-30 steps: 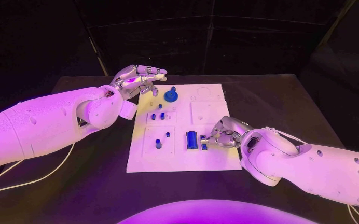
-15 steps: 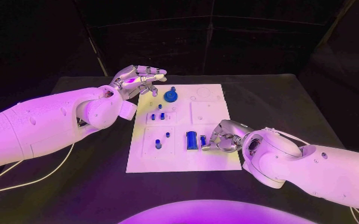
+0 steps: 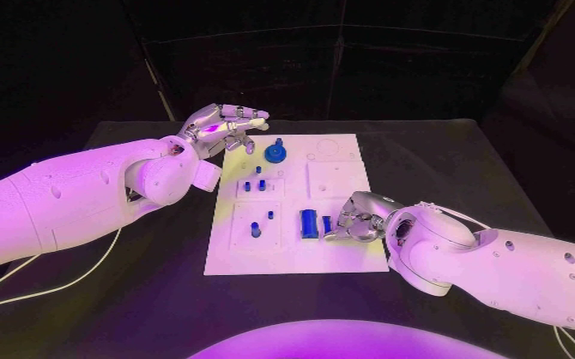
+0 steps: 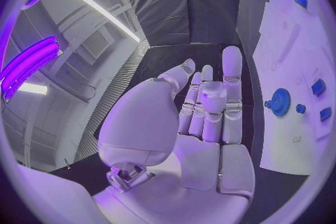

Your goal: Assemble the parts on the task board

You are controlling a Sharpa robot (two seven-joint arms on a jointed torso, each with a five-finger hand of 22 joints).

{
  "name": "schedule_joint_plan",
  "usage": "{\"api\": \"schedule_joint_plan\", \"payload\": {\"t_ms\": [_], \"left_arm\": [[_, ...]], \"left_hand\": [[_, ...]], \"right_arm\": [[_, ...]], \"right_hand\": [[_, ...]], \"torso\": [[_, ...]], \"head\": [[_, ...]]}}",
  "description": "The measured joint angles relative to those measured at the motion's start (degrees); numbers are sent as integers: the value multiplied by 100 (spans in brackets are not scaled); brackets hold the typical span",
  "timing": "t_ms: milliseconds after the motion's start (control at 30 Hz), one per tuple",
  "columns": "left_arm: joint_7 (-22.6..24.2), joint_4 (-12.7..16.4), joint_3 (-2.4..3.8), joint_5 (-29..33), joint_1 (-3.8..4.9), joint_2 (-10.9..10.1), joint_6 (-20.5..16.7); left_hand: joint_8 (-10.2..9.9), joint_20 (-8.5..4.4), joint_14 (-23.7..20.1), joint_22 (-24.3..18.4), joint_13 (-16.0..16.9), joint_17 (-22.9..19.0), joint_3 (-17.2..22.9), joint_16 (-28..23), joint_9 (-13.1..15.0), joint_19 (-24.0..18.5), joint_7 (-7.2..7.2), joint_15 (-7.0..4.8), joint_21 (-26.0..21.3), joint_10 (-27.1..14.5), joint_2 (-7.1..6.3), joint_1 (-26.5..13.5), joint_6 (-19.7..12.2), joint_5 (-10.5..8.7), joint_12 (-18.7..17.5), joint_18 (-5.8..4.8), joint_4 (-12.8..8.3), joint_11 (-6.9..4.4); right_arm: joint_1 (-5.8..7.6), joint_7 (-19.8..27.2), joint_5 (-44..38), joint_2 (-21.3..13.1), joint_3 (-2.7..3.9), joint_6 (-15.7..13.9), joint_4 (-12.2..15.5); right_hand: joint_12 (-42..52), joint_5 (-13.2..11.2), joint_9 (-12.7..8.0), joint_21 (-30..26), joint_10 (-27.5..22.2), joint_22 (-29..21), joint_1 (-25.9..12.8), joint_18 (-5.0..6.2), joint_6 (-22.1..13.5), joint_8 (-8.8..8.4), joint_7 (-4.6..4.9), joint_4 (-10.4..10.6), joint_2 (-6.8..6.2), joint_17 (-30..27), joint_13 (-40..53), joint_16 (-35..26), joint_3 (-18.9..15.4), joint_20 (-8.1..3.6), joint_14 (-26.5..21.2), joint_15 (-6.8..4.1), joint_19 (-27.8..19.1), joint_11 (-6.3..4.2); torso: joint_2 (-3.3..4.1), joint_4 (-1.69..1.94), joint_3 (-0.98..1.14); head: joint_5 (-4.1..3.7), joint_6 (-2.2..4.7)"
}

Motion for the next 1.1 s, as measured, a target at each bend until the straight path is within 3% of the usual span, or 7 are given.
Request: {"api": "schedule_joint_plan", "payload": {"t_ms": [233, 400, 667, 767, 933, 1033, 1100], "left_arm": [[-1, 0, 0, 0, 0, 5, 0], [-3, 0, 0, 0, -1, 4, 0], [-4, -13, -1, 0, -2, 1, 4], [-4, -24, -2, 0, -6, 2, 7], [7, -49, -11, 0, -22, -7, 35], [32, -82, -44, 0, -40, -5, 74], [51, -122, -75, 0, -68, 8, 103]], "left_hand": [[23, 20, 0, 8, 0, -1, 0, 21, 0, 20, -20, 0, 0, 0, 0, 0, -20, 0, 25, 0, 0, 0], [23, 20, 0, 8, 0, -1, 0, 21, 0, 20, -20, 0, 0, 0, 0, 0, -21, 0, 25, 0, 0, 0], [23, 20, 0, 7, 0, -1, 0, 21, 0, 20, -20, 0, 0, 0, 0, 0, -21, 0, 25, 0, 0, 0], [23, 20, 0, 7, 0, -7, 0, 21, 0, 20, -20, 0, 0, 0, 0, 0, -21, 0, 25, 0, 0, 0], [23, 20, -10, 7, 0, -132, 0, -2, 0, 20, 1, 10, 0, -2, -13, -13, -42, 0, 47, 0, 0, -3], [50, 53, -247, -1, 0, -525, 0, -227, 0, -57, 2, 26, -86, -52, -63, -63, -84, 0, 80, 0, 0, 10], [73, 64, -449, -36, 0, -894, -3, -448, 0, -148, -3, 33, -159, -92, -80, -80, -107, 0, 90, 0, 3, 10]], "right_arm": [[3, 17, -19, 39, 5, 40, -40], [3, 85, -27, 36, 4, 123, -18], [2, 282, -22, -111, 2, 265, 127], [2, 388, 3, -227, 2, 272, 204], [8, 780, 147, -462, 3, 300, 312], [26, 1122, 327, -492, 4, 325, 276], [63, 1378, 526, -480, 2, 327, 136]], "right_hand": [[2, 154, 18, 0, -10, -1, 18, 0, 0, 0, 0, -42, 38, 0, 170, 0, -41, 0, 0, 0, 0, 10], [2, 155, 42, 0, -10, -22, 184, 0, 0, 0, 0, -166, -128, 0, 170, 0, -136, 0, 0, 1, 0, 10], [-63, 112, 54, -28, -9, -70, 149, 0, -64, 0, 20, -185, -266, 0, 157, -2, -242, 11, 9, 9, -34, 10], [-155, 71, 51, -102, -5, -147, 85, 0, -208, -59, 59, -155, -337, 0, 109, -66, -272, 32, 8, 10, -74, 13], [-325, 71, -32, -247, -81, -364, 176, -1, -620, -306, 206, -175, -441, -1, 21, -157, -252, 103, -1, 123, -209, 167], [-613, 71, -54, -509, -225, -749, 227, 99, -735, -389, 274, -168, -484, -1, 20, -349, -207, 147, -10, 175, -429, 268], [-889, 134, -56, -706, -381, -1035, 316, 137, -780, -403, 309, -196, -425, -17, 20, -480, -179, 174, -1, 183, -571, 257]], "torso": [[2, -12, 1], [-1, -13, 2], [-12, -16, 5], [-18, -22, 8], [-41, -26, 2], [-73, -29, -9], [-106, -31, -19]], "head": [[-10, 5], [-13, 10], [-4, 26], [-15, 62], [-74, 160], [-107, 222], [-126, 249]]}}
